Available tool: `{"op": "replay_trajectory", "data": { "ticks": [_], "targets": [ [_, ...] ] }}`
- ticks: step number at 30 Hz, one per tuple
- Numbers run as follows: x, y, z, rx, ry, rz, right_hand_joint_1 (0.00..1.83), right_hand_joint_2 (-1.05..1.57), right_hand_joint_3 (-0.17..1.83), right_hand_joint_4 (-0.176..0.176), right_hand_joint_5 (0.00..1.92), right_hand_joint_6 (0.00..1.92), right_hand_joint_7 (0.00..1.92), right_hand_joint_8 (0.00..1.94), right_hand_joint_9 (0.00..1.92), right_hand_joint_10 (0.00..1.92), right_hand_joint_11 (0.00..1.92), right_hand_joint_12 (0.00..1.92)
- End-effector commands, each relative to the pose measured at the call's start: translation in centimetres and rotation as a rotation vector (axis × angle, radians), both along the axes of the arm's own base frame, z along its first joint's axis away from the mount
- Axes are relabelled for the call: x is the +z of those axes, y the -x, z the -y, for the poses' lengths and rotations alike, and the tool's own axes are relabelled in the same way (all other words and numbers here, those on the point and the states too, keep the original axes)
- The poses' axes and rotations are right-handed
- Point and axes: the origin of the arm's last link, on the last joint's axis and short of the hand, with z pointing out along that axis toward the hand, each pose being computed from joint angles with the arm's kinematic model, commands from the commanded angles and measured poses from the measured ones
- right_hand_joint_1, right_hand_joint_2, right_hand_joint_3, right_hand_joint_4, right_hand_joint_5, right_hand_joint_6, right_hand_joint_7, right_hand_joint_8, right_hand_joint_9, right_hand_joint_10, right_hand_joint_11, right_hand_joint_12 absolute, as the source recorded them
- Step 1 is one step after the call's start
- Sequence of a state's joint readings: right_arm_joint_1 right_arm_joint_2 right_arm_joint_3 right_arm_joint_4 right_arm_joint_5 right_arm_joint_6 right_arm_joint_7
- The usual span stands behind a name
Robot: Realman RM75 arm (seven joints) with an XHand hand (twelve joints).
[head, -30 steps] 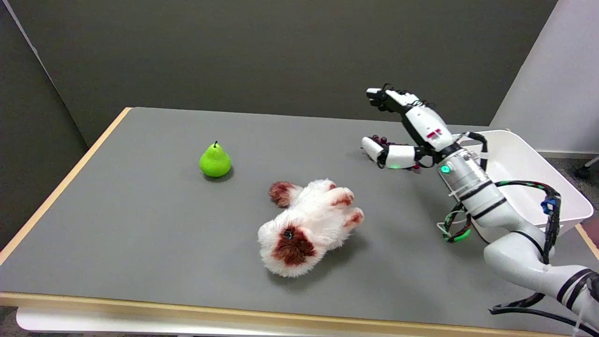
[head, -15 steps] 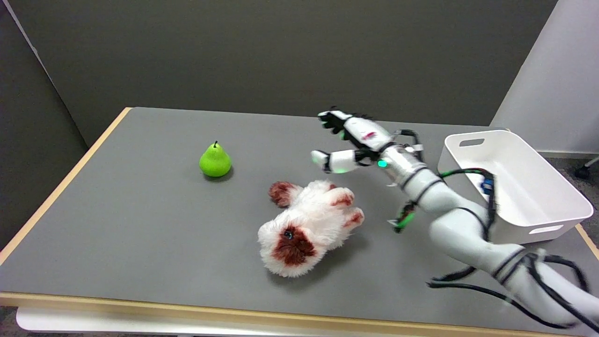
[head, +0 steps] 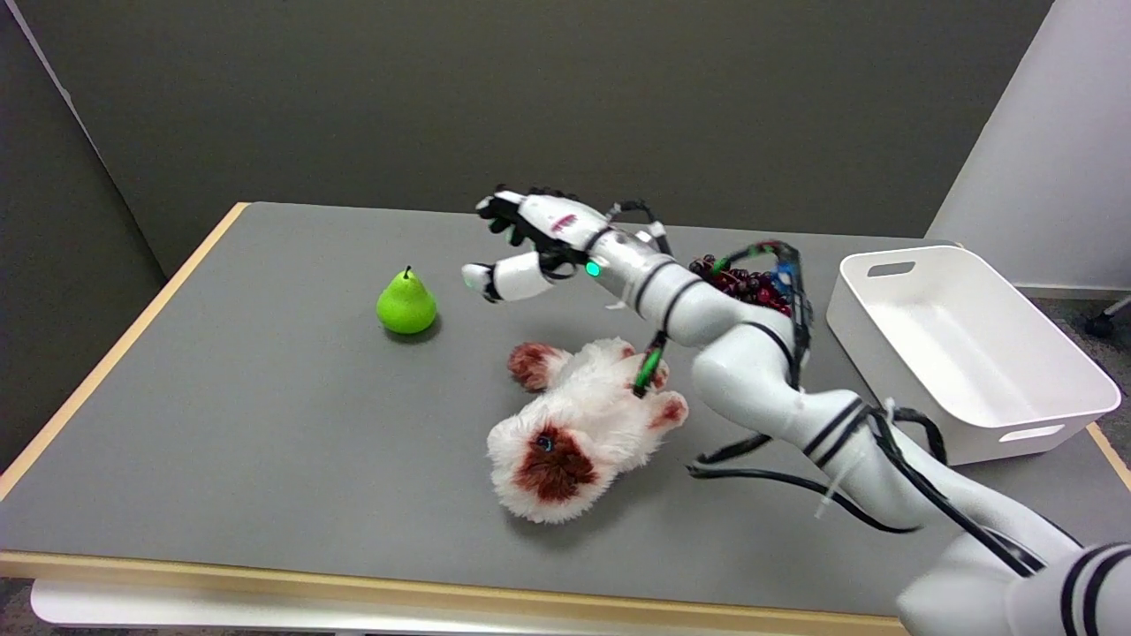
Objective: Pick up the plush toy.
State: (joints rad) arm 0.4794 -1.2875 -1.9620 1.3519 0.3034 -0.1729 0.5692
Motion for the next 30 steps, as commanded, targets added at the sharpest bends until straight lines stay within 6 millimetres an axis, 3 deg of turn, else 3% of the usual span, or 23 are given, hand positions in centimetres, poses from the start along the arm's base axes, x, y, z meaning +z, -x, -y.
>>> {"op": "replay_trajectory", "data": {
  "ticks": [1, 10, 16, 21, 30],
  "targets": [
    [-4.4, -5.8, -2.6, -0.032, 0.176, -0.342, 0.48, 0.69, 0.79, -0.172, 0.23, 0.50, 0.45, 0.68, 0.39, 1.21, 0.49, 1.77],
    [-0.7, -2.1, -6.5, -0.145, 0.443, -0.507, 0.52, 0.67, 0.80, -0.163, 0.28, 0.57, 0.52, 0.77, 0.45, 1.25, 0.51, 1.78],
    [0.7, -1.0, -8.3, -0.192, 0.575, -0.606, 0.55, 0.65, 0.82, -0.156, 0.28, 0.57, 0.50, 0.75, 0.42, 1.23, 0.50, 1.78],
    [-0.4, -0.3, -8.9, -0.222, 0.565, -0.615, 0.56, 0.64, 0.82, -0.152, 0.28, 0.56, 0.49, 0.74, 0.40, 1.21, 0.49, 1.77],
    [-4.4, 0.4, -8.9, -0.181, 0.450, -0.539, 0.57, 0.63, 0.82, -0.156, 0.27, 0.55, 0.48, 0.76, 0.40, 1.21, 0.49, 1.78]
  ]
}}
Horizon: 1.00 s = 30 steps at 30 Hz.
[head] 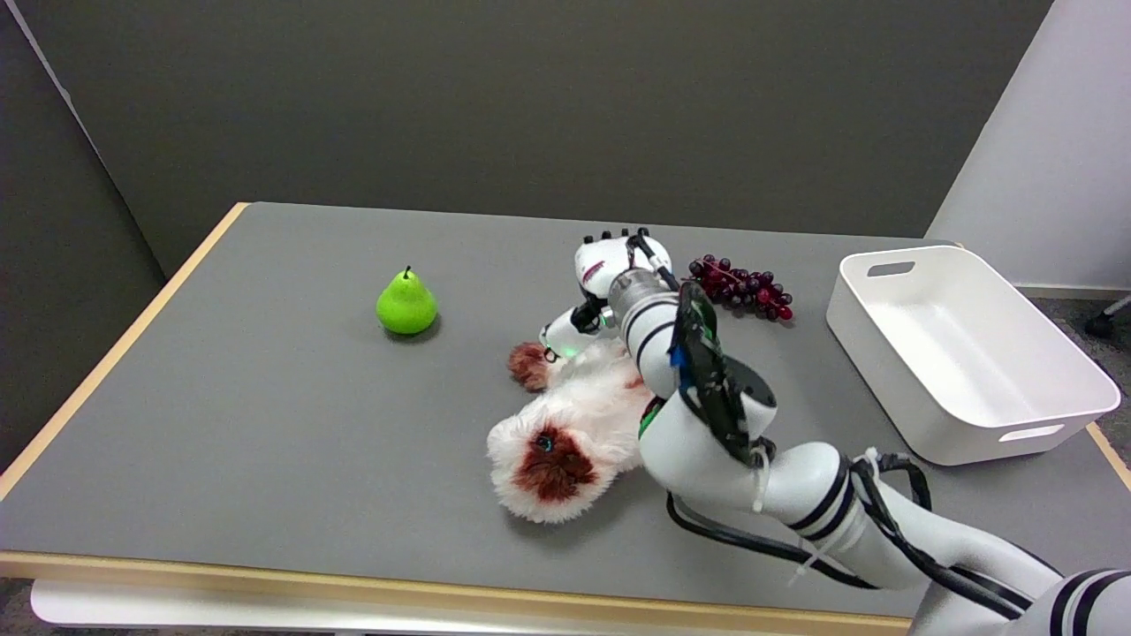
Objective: Pick up the plush toy.
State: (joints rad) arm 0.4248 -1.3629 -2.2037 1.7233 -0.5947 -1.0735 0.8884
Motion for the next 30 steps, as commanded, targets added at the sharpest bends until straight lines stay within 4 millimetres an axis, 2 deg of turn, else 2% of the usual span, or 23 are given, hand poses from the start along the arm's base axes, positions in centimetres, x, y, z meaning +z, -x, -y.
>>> {"op": "replay_trajectory", "data": {
  "ticks": [1, 8, 15, 20, 27, 30],
  "targets": [
    [-3.0, 0.6, -2.9, 0.036, 0.046, 0.006, 0.57, 0.63, 0.82, -0.156, 0.27, 0.55, 0.49, 0.77, 0.40, 1.21, 0.49, 1.78],
    [-4.7, 0.5, -2.5, 0.073, -0.034, 0.049, 0.58, 0.64, 0.81, -0.158, 0.26, 0.54, 0.48, 0.78, 0.40, 1.20, 0.50, 1.78],
    [-3.9, 1.7, -2.1, 0.053, -0.011, 0.060, 0.58, 0.64, 0.82, -0.158, 0.26, 0.54, 0.48, 0.78, 0.40, 1.20, 0.50, 1.78],
    [-2.8, 2.7, -1.7, 0.026, 0.013, 0.041, 0.57, 0.63, 0.82, -0.152, 0.27, 0.54, 0.44, 0.69, 0.34, 1.15, 0.49, 1.78],
    [-2.6, 5.0, -1.1, -0.053, 0.010, 0.095, 0.56, 0.63, 0.82, -0.142, 0.27, 0.55, 0.40, 0.62, 0.27, 1.07, 0.44, 1.74],
    [-2.9, 5.4, -0.8, -0.051, -0.011, 0.128, 0.56, 0.63, 0.82, -0.141, 0.27, 0.54, 0.40, 0.61, 0.26, 1.06, 0.43, 1.74]
  ]
}}
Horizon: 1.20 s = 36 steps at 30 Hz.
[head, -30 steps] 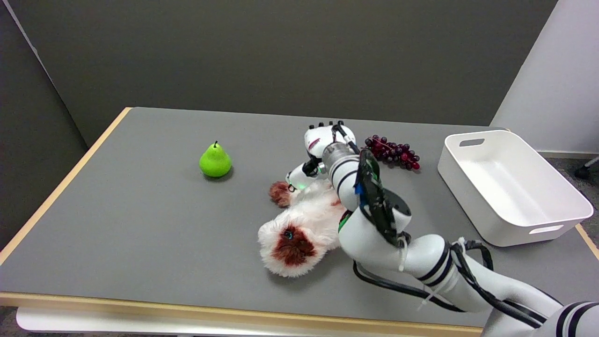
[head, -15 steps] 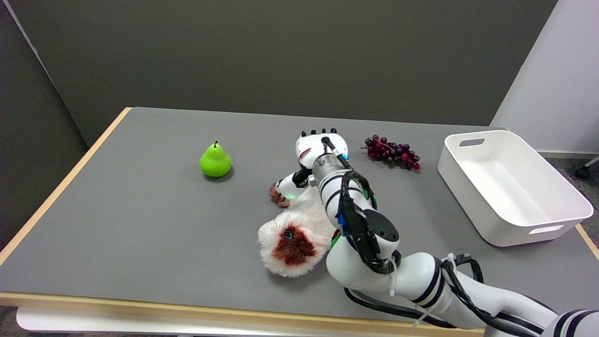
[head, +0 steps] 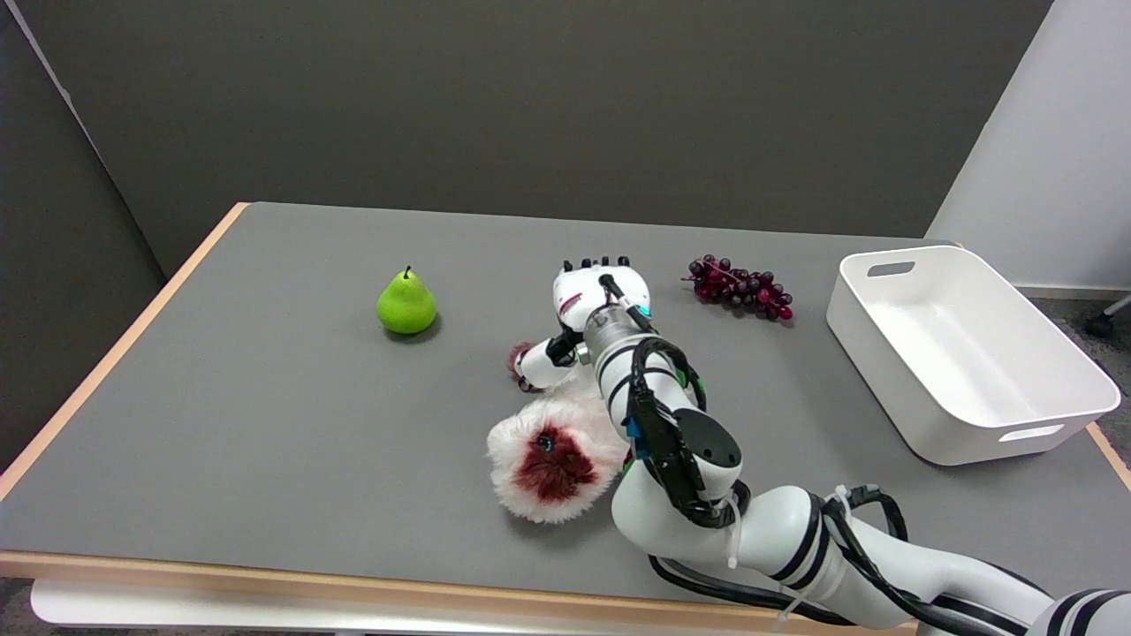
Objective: Pick up the plush toy.
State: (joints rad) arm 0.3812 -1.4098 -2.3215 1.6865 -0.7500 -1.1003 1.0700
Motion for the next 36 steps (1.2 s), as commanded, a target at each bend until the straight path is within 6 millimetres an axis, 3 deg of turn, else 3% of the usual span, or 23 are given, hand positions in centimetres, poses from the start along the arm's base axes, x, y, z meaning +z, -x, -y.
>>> {"op": "replay_trajectory", "data": {
  "ticks": [1, 18, 36],
  "targets": [
    [0.0, 3.4, 1.1, -0.074, -0.025, 0.093, 0.56, 0.63, 0.82, -0.141, 0.27, 0.54, 0.40, 0.60, 0.26, 1.06, 0.43, 1.73],
    [-0.4, 4.8, 2.8, -0.115, -0.073, 0.162, 0.57, 0.63, 0.82, -0.140, 0.27, 0.54, 0.40, 0.60, 0.26, 1.06, 0.43, 1.73],
    [-0.3, 5.8, 2.3, -0.111, -0.112, 0.221, 0.73, 0.64, 0.86, -0.136, 0.31, 0.61, 0.48, 0.68, 0.32, 1.09, 0.44, 1.73]
  ]
}}
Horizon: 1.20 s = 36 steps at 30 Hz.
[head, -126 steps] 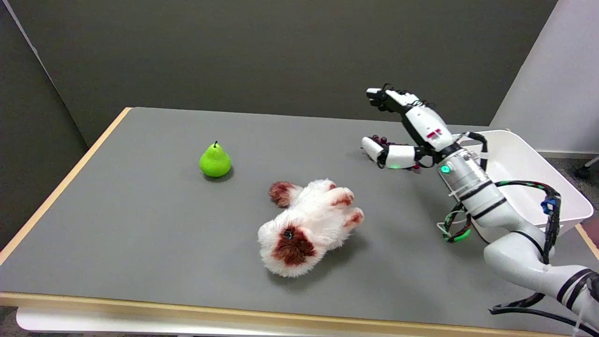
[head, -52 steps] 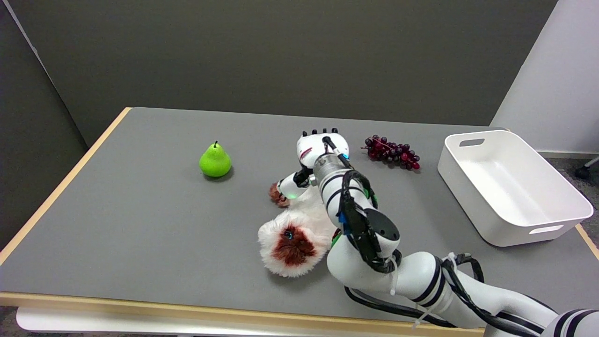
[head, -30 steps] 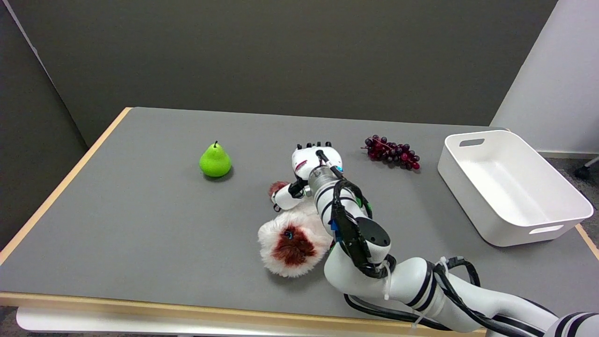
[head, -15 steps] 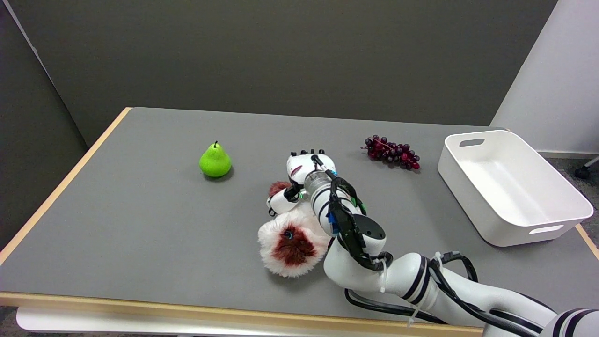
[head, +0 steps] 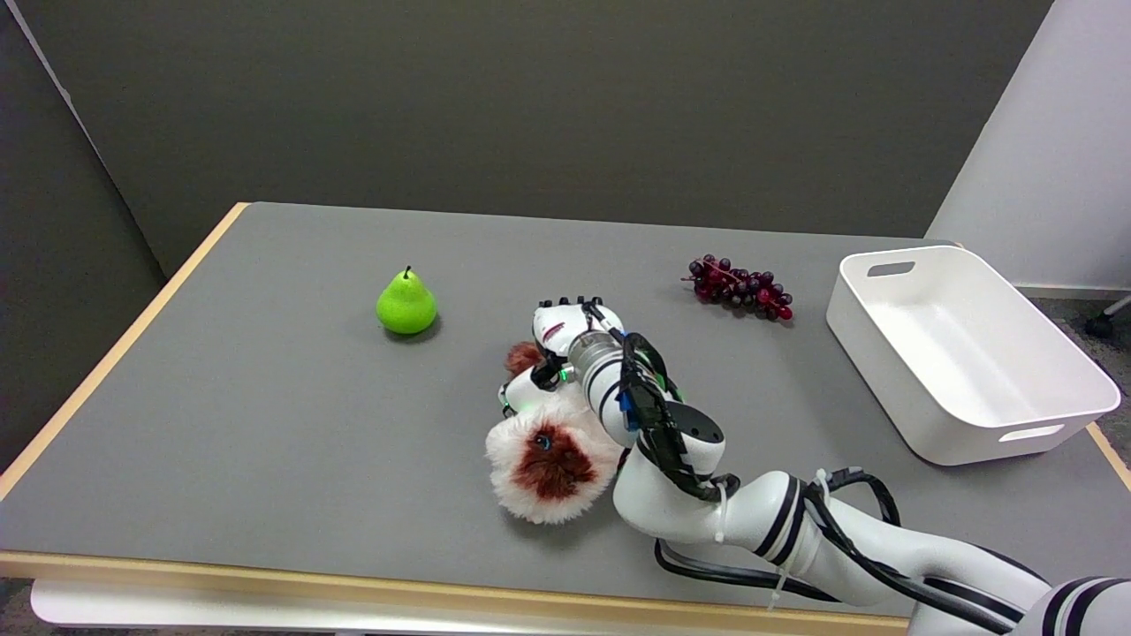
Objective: Pick up the plush toy.
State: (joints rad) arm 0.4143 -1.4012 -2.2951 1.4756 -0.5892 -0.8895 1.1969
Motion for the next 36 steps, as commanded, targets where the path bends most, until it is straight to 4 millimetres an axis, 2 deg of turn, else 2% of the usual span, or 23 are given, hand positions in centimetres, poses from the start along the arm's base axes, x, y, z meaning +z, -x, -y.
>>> {"op": "replay_trajectory", "data": {
  "ticks": [1, 3, 7, 9, 10, 12, 16, 18, 22, 28, 30, 31, 32, 33, 35, 36],
  "targets": [
    [-0.1, 1.1, -0.1, -0.002, -0.038, 0.072, 0.76, 0.65, 0.87, -0.133, 0.32, 0.63, 0.50, 0.70, 0.34, 1.11, 0.45, 1.73],
    [0.0, 1.1, -0.2, 0.005, -0.033, 0.082, 0.79, 0.66, 0.87, -0.129, 0.35, 0.68, 0.53, 0.74, 0.38, 1.14, 0.47, 1.74],
    [-0.3, 0.4, -0.4, 0.060, -0.065, 0.041, 0.89, 0.73, 0.88, -0.137, 0.49, 1.07, 0.70, 0.98, 0.55, 1.26, 0.53, 1.76],
    [-0.5, 0.2, -0.5, 0.095, -0.089, 0.004, 0.99, 1.06, 0.44, -0.114, 0.63, 1.44, 0.77, 1.06, 0.64, 1.31, 0.57, 1.79],
    [-0.6, 0.0, -0.6, 0.119, -0.101, -0.019, 1.05, 1.13, 0.31, -0.106, 0.64, 1.52, 0.81, 1.13, 0.67, 1.31, 0.59, 1.78],
    [-0.7, -0.1, -0.8, 0.143, -0.109, -0.029, 1.18, 1.13, 0.23, -0.104, 0.61, 1.52, 0.89, 1.27, 0.73, 1.30, 0.62, 1.74],
    [-0.9, -0.4, -0.8, 0.163, -0.106, 0.018, 1.20, 1.09, 0.29, -0.138, 0.61, 1.49, 0.92, 1.28, 0.79, 1.30, 0.67, 1.73],
    [-1.1, -0.6, -0.8, 0.172, -0.121, 0.032, 1.21, 1.08, 0.34, -0.176, 0.61, 1.45, 0.91, 1.37, 0.81, 1.31, 0.70, 1.73],
    [-1.5, -1.2, -0.8, 0.201, -0.151, 0.025, 1.20, 1.14, 0.27, -0.176, 0.58, 1.42, 0.86, 1.47, 0.84, 1.33, 0.72, 1.73],
    [-1.8, -2.5, -0.7, 0.244, -0.165, 0.027, 1.20, 1.15, 0.25, -0.176, 0.57, 1.40, 0.85, 1.51, 0.87, 1.38, 0.84, 1.90],
    [-1.8, -2.6, -0.7, 0.251, -0.173, 0.021, 1.19, 1.14, 0.28, -0.176, 0.58, 1.38, 0.83, 1.56, 0.93, 1.54, 0.95, 1.92],
    [-1.9, -2.7, -0.6, 0.258, -0.183, 0.016, 1.19, 1.11, 0.36, -0.176, 0.60, 1.39, 0.81, 1.59, 0.97, 1.68, 1.04, 1.92],
    [-1.9, -2.6, -0.6, 0.261, -0.190, 0.007, 1.19, 1.03, 0.51, -0.176, 0.65, 1.48, 0.77, 1.59, 1.00, 1.80, 1.09, 1.92],
    [-1.9, -2.6, -0.6, 0.261, -0.193, 0.001, 1.17, 0.97, 0.63, -0.167, 0.70, 1.53, 0.78, 1.63, 1.04, 1.90, 1.13, 1.92],
    [-2.0, -2.3, -0.8, 0.258, -0.197, -0.009, 1.05, 0.93, 0.62, -0.093, 0.79, 1.43, 1.08, 1.93, 1.20, 1.92, 1.18, 1.92],
    [-2.0, -2.2, -0.8, 0.256, -0.197, -0.009, 1.05, 0.94, 0.60, -0.086, 0.79, 1.42, 1.09, 1.94, 1.21, 1.92, 1.18, 1.92]
  ]
}}
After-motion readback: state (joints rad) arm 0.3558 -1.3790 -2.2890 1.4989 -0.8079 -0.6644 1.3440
